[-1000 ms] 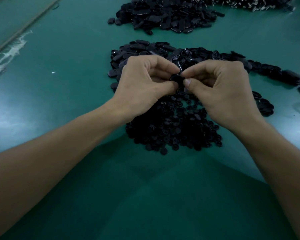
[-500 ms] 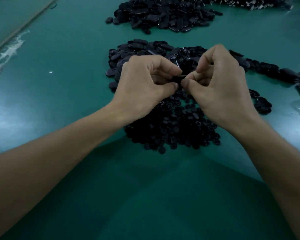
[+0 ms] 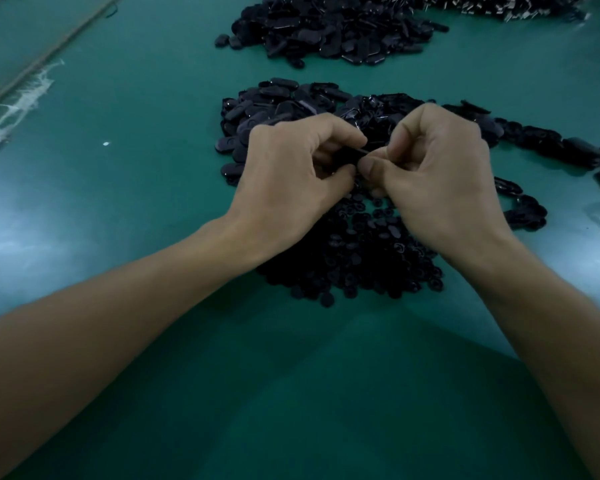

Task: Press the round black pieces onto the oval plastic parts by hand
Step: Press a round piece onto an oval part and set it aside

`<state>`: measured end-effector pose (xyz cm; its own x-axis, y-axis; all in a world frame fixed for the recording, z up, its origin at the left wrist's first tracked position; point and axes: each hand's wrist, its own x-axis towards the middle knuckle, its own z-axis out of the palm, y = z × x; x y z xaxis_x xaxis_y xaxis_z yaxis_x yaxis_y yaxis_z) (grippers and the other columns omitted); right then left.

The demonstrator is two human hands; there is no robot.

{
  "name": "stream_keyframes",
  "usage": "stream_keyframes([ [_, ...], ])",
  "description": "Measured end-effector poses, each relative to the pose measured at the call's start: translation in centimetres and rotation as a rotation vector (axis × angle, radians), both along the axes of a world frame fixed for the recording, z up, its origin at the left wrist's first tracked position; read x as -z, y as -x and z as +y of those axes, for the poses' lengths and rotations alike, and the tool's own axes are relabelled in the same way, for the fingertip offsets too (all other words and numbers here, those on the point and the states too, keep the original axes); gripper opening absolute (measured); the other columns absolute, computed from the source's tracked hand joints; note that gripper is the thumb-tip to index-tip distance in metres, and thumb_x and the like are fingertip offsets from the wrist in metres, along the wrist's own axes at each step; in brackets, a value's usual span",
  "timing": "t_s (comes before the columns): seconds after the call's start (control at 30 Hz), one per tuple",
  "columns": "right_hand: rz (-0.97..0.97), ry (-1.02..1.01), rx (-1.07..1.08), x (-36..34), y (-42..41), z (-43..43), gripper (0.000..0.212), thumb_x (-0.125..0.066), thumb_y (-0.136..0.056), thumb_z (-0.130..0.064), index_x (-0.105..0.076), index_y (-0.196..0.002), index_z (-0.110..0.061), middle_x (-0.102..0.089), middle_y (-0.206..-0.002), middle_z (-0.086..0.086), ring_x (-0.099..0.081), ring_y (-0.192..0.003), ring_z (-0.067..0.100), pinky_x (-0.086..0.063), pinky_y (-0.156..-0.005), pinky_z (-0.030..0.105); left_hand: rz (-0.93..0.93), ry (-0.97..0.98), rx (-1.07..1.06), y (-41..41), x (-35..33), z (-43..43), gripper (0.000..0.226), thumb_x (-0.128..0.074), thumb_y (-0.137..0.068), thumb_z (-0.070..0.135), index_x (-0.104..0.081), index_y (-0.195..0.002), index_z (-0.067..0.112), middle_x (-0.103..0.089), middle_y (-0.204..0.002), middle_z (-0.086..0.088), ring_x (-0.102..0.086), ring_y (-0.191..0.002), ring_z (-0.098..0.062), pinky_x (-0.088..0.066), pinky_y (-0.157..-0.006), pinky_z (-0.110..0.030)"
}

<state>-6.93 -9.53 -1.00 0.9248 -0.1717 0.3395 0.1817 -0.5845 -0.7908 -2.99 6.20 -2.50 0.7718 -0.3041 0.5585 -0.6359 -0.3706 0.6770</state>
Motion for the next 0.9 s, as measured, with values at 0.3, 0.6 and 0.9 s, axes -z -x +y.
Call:
stream_keyframes([
  [0.3, 0.010, 0.003, -0.087, -0.1, 0.1, 0.2, 0.028, -0.067, -0.088, 0.000, -0.059, -0.078, -0.026, -0.072, -0.068, -0.001, -0.073, -0.067, 0.009, -0.062, -0.070, 0.035, -0.062, -0.067, -0.021, -0.4, 0.1, 0.3, 0.023, -0.074, -0.082, 0.003, -0.076, -0.104, 0.008, -0.074, -0.091, 0.007, -0.068, -0.082, 0.001, -0.055, -0.076, -0.016],
  [0.6, -0.037, 0.095, -0.088, 0.0, 0.3, -0.1, 0.017, -0.073, -0.088, -0.012, -0.071, -0.099, -0.024, -0.071, -0.079, -0.016, -0.069, -0.074, -0.003, -0.058, -0.077, 0.022, 0.077, 0.006, 0.032, -1.1, 0.2, 0.4, 0.021, -0.076, -0.079, 0.004, -0.073, -0.096, 0.016, -0.074, -0.087, 0.011, -0.070, -0.079, 0.001, -0.054, -0.072, -0.017],
  [0.9, 0.060, -0.013, -0.137, 0.2, -0.3, -1.5, 0.011, -0.075, -0.089, -0.016, -0.073, -0.098, -0.022, -0.074, -0.087, -0.005, -0.072, -0.083, 0.008, -0.060, -0.081, 0.033, 0.384, 0.224, 0.229, -1.4, -0.1, 0.6, 0.031, -0.079, -0.081, -0.004, -0.066, -0.099, 0.018, -0.077, -0.084, -0.007, -0.074, -0.072, -0.017, -0.059, -0.070, -0.025],
])
